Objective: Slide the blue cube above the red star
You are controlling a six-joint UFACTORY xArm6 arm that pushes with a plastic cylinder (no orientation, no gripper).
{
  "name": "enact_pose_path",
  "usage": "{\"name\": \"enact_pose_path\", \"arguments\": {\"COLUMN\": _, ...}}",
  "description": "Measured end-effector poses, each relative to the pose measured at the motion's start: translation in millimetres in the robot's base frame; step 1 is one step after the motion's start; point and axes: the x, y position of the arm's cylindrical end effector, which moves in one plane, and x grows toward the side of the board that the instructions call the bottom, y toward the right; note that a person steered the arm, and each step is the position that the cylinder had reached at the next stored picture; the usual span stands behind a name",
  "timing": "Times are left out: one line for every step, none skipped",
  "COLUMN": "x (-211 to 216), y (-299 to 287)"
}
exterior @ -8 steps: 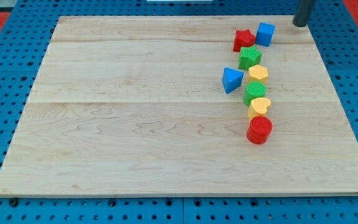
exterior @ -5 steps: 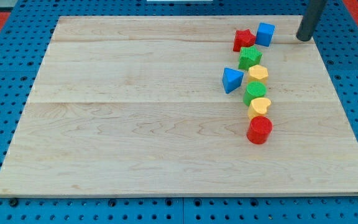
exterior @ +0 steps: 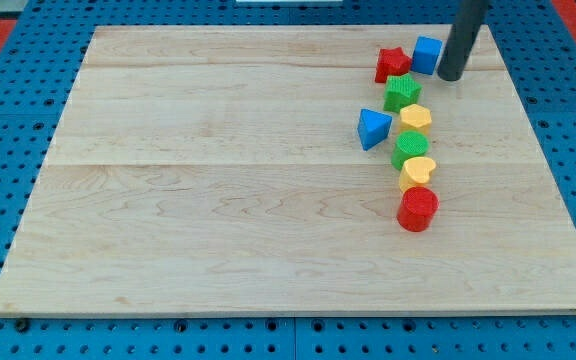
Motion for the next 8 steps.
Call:
{"name": "enact_pose_path", "arguments": {"x": -11.5, "y": -10.6}}
{"name": "enact_pose_path", "arguments": {"x": -24.4, "y": -3.0}}
{"name": "enact_pose_path", "arguments": {"x": -37.3, "y": -5.4}}
{"name": "enact_pose_path", "arguments": {"x": -39.3, "y": 48.2}}
{"name": "enact_pose_path", "arguments": {"x": -63.8, "y": 50.7}}
{"name": "enact_pose_path", "arguments": {"x": -66.3, "y": 1.5}}
{"name": "enact_pose_path", "arguments": {"x": -66.3, "y": -29.7}}
{"name": "enact_pose_path", "arguments": {"x": -66.3, "y": -31.9}}
